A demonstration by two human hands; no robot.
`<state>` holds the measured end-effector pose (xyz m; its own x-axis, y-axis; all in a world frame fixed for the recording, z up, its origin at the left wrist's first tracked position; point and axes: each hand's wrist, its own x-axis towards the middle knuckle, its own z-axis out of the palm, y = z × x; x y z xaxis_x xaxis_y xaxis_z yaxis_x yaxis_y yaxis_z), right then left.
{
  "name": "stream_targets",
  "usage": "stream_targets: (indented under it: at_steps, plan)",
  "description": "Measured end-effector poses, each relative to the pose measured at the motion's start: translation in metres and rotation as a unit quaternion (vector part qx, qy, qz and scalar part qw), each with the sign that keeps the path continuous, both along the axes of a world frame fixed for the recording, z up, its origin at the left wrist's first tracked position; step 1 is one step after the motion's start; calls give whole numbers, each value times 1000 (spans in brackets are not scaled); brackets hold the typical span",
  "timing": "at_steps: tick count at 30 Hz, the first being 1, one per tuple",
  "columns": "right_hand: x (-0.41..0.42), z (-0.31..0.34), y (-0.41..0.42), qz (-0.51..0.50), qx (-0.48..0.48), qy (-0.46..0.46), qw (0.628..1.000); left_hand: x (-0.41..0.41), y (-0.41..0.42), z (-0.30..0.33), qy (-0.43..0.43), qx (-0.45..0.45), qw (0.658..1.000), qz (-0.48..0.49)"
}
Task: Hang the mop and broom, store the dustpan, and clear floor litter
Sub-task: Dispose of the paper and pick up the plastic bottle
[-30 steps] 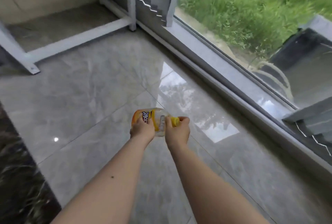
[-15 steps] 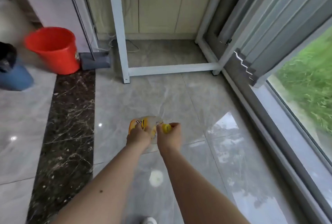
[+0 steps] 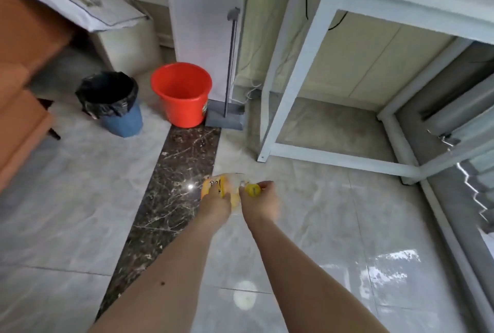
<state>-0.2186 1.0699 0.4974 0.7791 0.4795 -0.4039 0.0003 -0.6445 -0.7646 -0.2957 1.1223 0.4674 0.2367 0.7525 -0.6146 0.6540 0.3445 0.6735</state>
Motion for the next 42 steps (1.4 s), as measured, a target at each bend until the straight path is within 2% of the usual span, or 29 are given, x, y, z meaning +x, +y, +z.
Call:
stream_targets:
  at_steps: [6,17,26,31,37,40,42]
  plan:
    - [-39,4,125,21,8,16,1000,-55,114,14,-1,37,999,-27]
    - [-109,1,336,104,10,24,994,-124,315,12,42,52,997,39]
    - [-138,-11,515,144,15,49,988,-162,484,2,30,52,995,76]
    - [-150,-22,577,167,10,51,985,-170,543,-11,-31,51,988,139]
    - [-163,-51,638,145,18,54,988,-182,606,-38,-27,43,984,172]
    - [-167,-69,664,184,-2,70,980,-192,634,-52,-44,60,981,179]
    - [-172,-80,678,210,-36,72,974,-203,650,-61,-20,67,981,179]
